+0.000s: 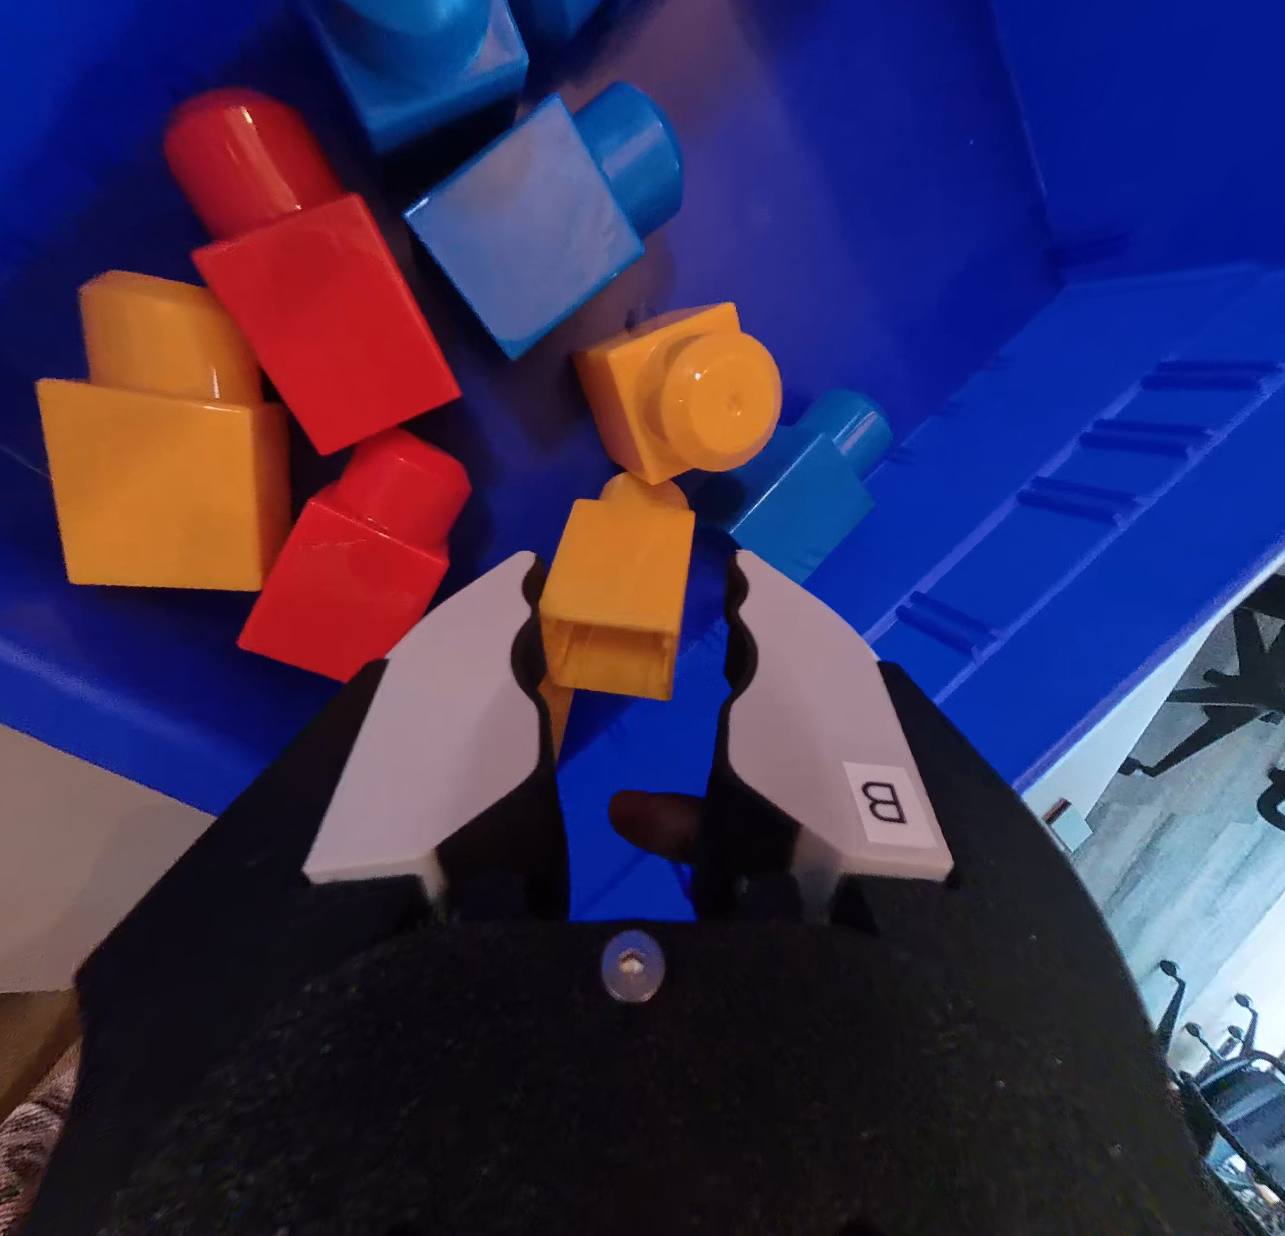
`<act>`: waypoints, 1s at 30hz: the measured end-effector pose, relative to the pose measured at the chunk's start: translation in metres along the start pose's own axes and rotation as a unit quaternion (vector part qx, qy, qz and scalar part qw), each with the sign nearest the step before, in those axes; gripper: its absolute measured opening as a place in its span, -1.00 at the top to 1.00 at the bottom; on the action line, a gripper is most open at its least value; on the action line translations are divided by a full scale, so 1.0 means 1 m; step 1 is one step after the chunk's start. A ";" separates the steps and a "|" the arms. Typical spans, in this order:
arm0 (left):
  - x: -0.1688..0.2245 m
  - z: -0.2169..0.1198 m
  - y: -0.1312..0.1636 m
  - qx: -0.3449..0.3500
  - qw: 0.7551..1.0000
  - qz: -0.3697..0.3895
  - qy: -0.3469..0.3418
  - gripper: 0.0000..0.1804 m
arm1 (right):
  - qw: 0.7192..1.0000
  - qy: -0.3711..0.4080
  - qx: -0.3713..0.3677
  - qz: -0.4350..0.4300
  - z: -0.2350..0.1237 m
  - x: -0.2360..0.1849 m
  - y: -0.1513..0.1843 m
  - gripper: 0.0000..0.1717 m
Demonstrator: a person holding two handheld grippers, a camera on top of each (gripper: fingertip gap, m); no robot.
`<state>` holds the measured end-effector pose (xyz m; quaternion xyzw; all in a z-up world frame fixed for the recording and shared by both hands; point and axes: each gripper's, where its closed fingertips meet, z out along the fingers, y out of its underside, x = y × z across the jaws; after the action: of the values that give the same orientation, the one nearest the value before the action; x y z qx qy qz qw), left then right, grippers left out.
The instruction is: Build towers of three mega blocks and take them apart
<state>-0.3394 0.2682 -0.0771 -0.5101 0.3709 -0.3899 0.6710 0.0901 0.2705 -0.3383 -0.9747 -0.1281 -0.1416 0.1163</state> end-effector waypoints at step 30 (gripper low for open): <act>0.090 0.046 0.158 -0.337 0.917 0.028 0.213 0.60 | 0.627 -0.428 0.593 -0.267 -0.247 -0.264 -0.093 0.61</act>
<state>-0.2375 0.2333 -0.2302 -0.5998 0.6290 -0.3223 0.3751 -0.2419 0.2359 -0.1708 -0.5685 -0.4747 0.3733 0.5586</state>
